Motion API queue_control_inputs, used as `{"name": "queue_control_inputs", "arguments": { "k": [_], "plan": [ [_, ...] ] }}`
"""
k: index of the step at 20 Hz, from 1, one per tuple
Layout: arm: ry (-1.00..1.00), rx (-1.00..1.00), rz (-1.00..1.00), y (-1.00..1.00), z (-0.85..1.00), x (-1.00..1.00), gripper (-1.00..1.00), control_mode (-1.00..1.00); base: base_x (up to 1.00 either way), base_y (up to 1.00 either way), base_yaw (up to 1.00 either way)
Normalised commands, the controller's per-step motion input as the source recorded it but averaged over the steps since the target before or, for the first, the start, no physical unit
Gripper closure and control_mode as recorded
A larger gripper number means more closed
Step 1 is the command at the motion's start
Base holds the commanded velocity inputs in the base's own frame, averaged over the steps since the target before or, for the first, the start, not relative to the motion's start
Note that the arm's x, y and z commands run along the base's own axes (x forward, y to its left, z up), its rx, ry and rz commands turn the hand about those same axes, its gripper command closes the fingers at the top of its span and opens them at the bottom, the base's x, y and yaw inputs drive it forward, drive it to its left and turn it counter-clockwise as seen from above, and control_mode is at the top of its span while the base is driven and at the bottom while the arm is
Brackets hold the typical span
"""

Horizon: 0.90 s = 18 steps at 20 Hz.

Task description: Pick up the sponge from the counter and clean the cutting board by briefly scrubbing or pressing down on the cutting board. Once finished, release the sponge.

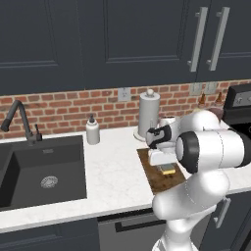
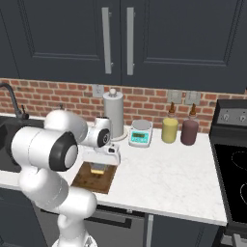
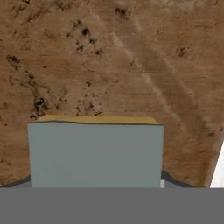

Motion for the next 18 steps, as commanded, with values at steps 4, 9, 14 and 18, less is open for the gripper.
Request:
{"name": "queue_control_inputs", "arguments": {
  "k": [4, 9, 14, 18],
  "plan": [
    [0.01, 0.0, 0.0, 0.0, -0.39, -0.73, 1.0, -1.0, 0.0, 0.0, 0.0],
    [0.08, 0.0, 0.0, 0.0, -0.38, -0.65, 1.0, -1.0, 0.0, 0.0, 0.0],
    [0.14, 0.0, 0.0, 0.0, -0.33, -0.67, 1.0, -1.0, 0.0, 0.0, 0.0],
    [0.15, 0.0, 0.0, 0.0, -0.28, -0.73, 1.0, -1.0, 0.0, 0.0, 0.0]
  ]
}}
